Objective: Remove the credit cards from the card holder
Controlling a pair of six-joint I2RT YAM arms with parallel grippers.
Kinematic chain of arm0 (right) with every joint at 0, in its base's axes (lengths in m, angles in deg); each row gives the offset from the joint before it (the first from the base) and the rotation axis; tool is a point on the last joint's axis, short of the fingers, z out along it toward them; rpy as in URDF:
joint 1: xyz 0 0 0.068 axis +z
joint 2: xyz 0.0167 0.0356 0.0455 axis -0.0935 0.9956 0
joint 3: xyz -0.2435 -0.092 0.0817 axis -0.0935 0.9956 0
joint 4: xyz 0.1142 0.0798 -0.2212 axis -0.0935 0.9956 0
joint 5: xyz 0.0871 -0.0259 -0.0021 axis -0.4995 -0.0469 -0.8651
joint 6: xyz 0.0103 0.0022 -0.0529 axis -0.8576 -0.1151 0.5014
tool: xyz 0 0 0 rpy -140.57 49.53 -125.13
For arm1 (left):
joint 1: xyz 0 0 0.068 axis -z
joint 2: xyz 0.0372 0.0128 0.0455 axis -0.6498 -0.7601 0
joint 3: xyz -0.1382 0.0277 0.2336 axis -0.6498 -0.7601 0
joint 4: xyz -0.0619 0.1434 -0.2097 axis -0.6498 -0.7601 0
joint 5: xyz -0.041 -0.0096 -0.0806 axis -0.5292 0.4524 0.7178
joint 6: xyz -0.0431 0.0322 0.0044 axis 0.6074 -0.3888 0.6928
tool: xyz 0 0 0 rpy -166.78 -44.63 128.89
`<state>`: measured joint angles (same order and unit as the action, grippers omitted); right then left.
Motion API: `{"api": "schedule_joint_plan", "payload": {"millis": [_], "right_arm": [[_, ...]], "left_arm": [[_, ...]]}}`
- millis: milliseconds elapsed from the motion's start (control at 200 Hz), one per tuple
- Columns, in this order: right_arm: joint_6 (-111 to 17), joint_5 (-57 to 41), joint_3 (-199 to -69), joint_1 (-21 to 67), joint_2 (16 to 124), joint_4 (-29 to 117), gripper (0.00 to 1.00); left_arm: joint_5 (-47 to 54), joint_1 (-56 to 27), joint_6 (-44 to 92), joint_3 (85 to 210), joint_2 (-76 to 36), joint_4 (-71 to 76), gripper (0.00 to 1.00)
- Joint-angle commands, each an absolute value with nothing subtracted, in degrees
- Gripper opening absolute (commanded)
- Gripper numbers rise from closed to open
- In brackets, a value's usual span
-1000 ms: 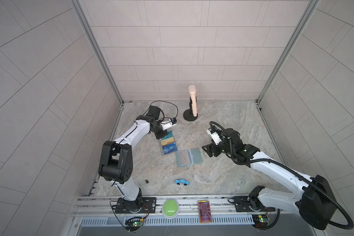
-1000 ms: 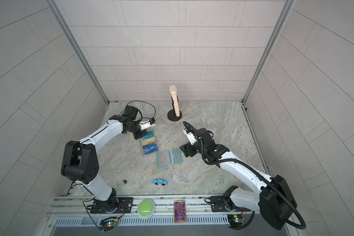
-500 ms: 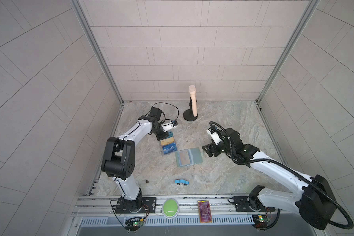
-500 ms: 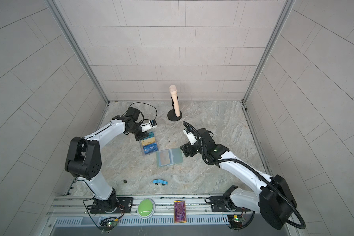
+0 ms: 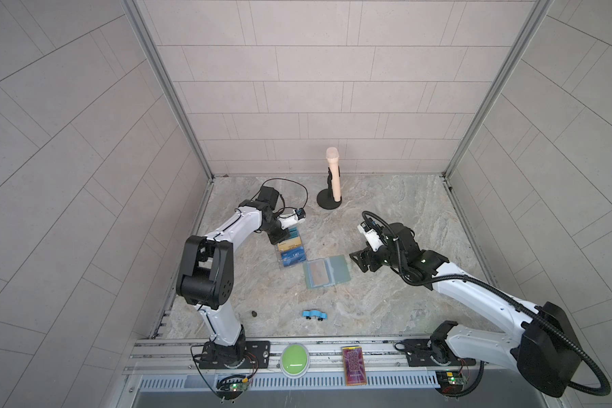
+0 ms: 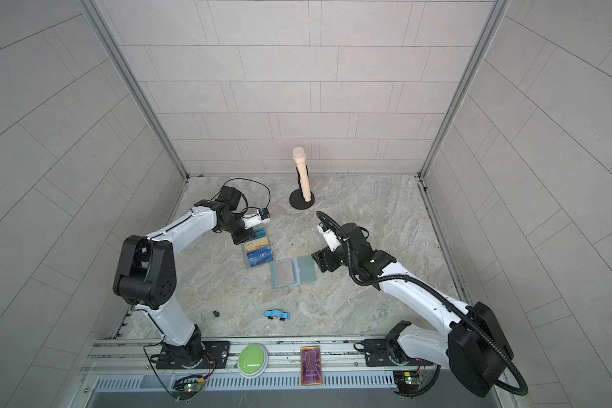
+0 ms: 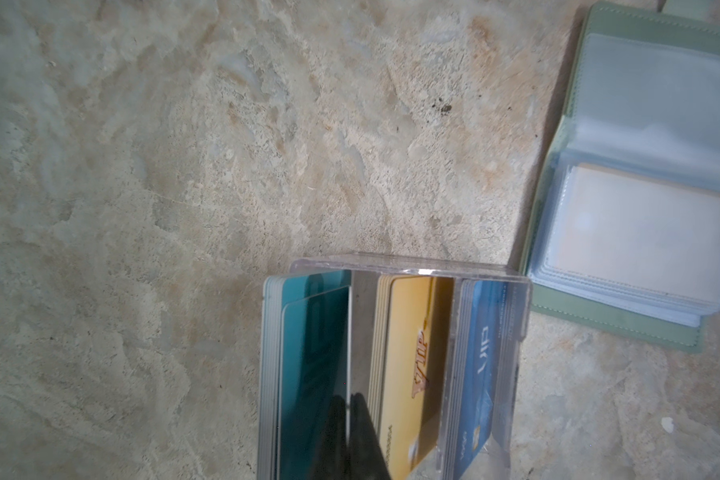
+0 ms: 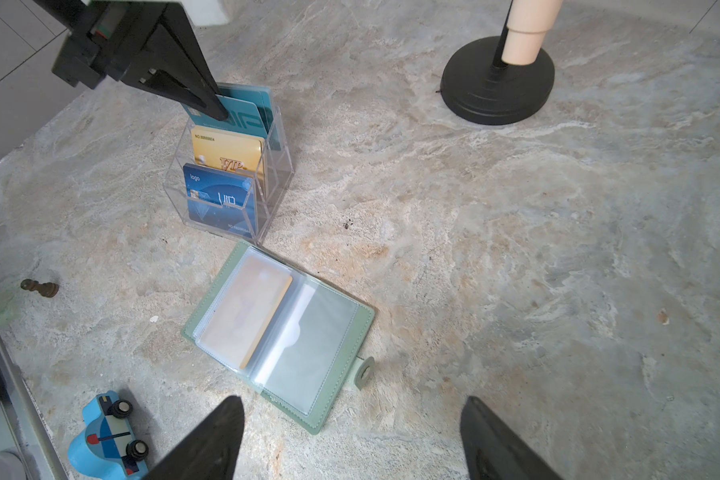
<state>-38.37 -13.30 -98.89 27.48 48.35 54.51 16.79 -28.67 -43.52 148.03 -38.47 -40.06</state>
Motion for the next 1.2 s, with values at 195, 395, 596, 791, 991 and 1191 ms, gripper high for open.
{"api": "schedule_joint_plan", "payload": {"millis": [195,395,596,791,991,1191], "right_arm": [[-37.5,-12.4,-98.1,27.4,47.0,53.6,0.84],[-37.7,-12.6,-97.7,27.4,46.9,53.2,0.84],[-37.7,-12.8,-97.4,27.4,46.6,52.8,0.84],[-37.8,-12.9,-97.4,27.3,46.8,52.5,0.84],[-37.8,-13.0,-97.3,27.4,46.7,52.3,0.84],[-38.0,-13.2,-97.3,27.3,46.7,52.1,0.84]], "left_arm": [[17.6,-29.0,-43.7,148.6,-40.2,-42.6,0.04],[18.1,-29.1,-42.2,149.1,-40.4,-41.9,0.07],[18.1,-29.1,-41.9,149.5,-41.1,-41.9,0.11],[18.4,-29.1,-41.5,149.7,-40.7,-42.0,0.14],[18.3,-29.0,-41.4,149.7,-39.7,-41.8,0.15],[17.9,-28.9,-41.3,149.4,-38.2,-41.3,0.16]]}}
